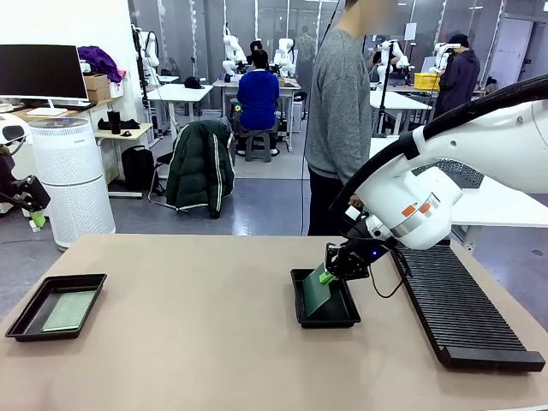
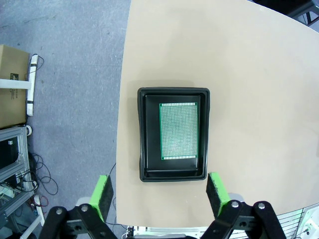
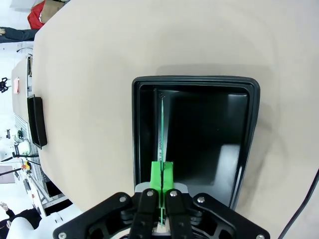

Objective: Inspect and transfer BCBs to ESD trays.
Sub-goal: Pick up the Blank PCB from the PCB Rack and place it in the right ESD tray.

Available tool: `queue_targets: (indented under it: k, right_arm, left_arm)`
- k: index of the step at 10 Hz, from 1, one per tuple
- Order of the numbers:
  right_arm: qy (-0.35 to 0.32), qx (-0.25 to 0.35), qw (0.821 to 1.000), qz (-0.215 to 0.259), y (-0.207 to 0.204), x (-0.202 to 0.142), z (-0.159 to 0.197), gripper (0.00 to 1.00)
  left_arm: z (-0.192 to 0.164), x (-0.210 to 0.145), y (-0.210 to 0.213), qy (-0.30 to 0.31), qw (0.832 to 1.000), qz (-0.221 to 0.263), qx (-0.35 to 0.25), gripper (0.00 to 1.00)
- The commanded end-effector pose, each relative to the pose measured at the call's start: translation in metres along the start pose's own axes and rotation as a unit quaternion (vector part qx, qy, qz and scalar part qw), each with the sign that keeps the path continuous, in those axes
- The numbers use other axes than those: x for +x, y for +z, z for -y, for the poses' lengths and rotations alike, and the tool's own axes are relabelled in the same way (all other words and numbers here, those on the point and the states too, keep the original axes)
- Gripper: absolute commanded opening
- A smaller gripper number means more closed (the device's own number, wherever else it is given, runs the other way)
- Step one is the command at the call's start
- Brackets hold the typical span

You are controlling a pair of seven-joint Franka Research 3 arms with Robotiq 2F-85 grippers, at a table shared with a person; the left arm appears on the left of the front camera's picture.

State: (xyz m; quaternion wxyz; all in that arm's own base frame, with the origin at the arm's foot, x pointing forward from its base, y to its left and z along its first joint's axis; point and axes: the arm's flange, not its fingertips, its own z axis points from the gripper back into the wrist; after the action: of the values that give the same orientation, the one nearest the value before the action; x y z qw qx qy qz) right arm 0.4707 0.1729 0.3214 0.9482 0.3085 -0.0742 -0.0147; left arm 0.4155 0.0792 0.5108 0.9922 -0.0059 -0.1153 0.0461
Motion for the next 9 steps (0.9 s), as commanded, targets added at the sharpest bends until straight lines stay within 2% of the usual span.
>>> queue_targets:
  k: [1,4,5,9]
  right_arm:
    - [0.002,0.026,1.000,-0.005,-0.009,0.004,0.011,0.02]
    - [0.014,0.041,0.999,-0.009,-0.014,0.005,0.019,0.02]
    - [-0.005,0.015,1.000,-0.008,-0.004,0.005,0.009,0.02]
    - [-0.006,0.018,1.000,-0.016,-0.002,0.007,0.009,0.02]
  left_arm:
    - [-0.001,-0.002,-0.003,-0.001,1.000,0.006,0.000,1.00]
    - [-0.001,-0.002,-0.003,-0.001,1.000,0.006,0.000,1.00]
    - [-0.001,-0.002,-0.003,-0.001,1.000,0.006,0.000,1.00]
    - [-0.001,-0.002,-0.003,-0.001,1.000,0.006,0.000,1.00]
